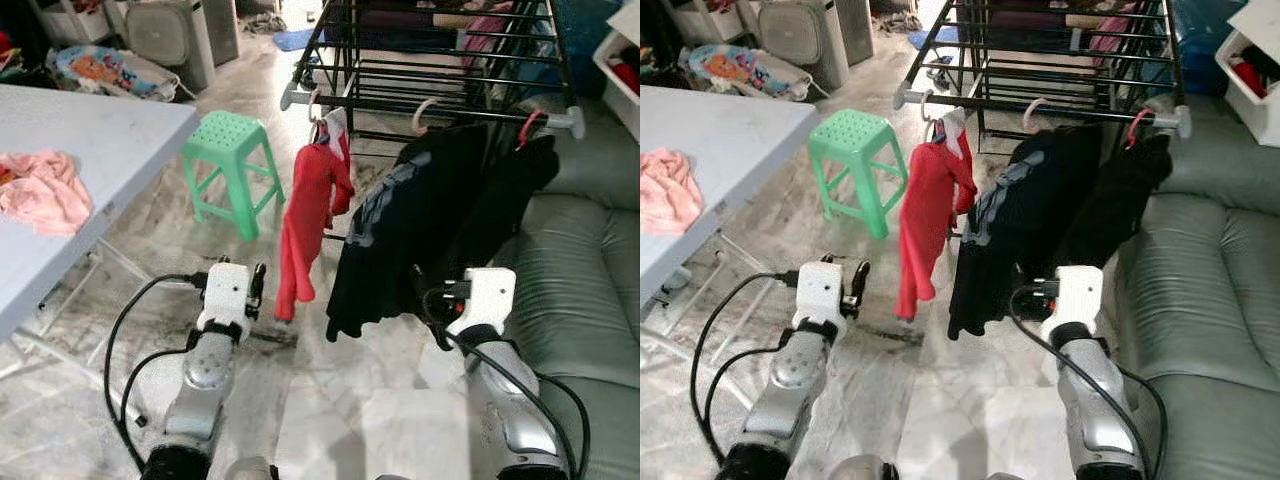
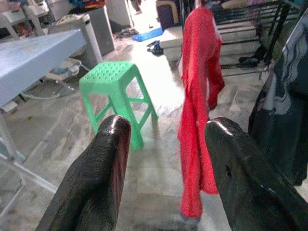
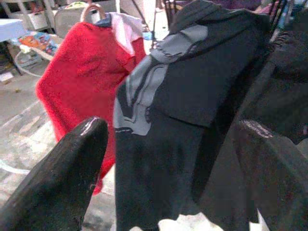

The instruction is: Hang hanger

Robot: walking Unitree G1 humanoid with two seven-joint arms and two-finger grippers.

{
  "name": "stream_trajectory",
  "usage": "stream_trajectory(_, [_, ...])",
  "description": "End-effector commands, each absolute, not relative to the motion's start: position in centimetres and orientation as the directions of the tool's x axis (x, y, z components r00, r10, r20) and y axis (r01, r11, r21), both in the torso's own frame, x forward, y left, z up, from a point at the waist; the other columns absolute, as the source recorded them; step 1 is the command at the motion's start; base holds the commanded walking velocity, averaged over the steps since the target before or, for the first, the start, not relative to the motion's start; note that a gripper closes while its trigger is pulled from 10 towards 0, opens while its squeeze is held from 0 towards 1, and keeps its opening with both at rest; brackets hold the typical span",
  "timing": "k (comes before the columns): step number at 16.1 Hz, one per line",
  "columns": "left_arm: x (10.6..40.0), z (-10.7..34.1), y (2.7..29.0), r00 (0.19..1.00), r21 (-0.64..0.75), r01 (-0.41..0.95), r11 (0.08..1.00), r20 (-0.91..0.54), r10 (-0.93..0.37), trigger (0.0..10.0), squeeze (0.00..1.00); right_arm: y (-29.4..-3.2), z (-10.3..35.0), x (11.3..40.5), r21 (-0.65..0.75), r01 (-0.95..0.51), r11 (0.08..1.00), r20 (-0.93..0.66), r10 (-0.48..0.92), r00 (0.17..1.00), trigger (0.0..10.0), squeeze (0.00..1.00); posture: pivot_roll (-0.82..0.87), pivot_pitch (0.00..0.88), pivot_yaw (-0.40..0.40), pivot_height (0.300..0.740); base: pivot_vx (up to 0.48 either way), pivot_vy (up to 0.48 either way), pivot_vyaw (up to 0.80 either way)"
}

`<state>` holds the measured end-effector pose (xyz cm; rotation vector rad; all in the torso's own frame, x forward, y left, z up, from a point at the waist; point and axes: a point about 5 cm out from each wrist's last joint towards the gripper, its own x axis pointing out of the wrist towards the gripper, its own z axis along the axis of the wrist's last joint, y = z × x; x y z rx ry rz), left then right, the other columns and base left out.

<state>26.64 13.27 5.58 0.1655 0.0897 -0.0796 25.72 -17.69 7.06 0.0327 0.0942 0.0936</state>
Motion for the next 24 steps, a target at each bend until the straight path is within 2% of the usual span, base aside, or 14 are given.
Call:
stream_trajectory(1, [26.5,6.0,13.8,0.994,0.179,0.078,0.981,-0.084,-0.063,10.0,0.00,-17.9,7.4,25.6,0.018,-0.068,0.998,-0.064,0.069,0.996,10.0,0.00,-0.04,0.000,0.041,0.740,0.000,0.000,0.00])
stream_trajectory(6, [24.9,4.8,17.2,0.993,0.223,-0.012,0.975,-0.111,0.038,10.0,0.00,-20.1,6.8,24.5,-0.019,0.025,1.000,-0.075,-0.026,0.997,10.0,0.00,-0.04,0.000,0.058,0.740,0.000,0.000,0.00])
stream_trajectory(11, [24.0,4.3,17.8,0.990,0.242,0.003,0.970,-0.136,0.031,10.0,0.00,-20.7,5.8,23.2,-0.034,0.037,0.999,-0.113,-0.041,0.993,10.0,0.00,-0.04,0.000,0.066,0.740,0.000,0.000,0.00])
stream_trajectory(24, [24.7,4.6,17.6,0.992,0.247,0.002,0.969,-0.121,0.029,10.0,0.00,-19.9,5.9,23.9,-0.033,-0.001,0.999,-0.105,-0.002,0.994,10.0,0.00,-0.03,0.000,0.062,0.740,0.000,0.000,0.00])
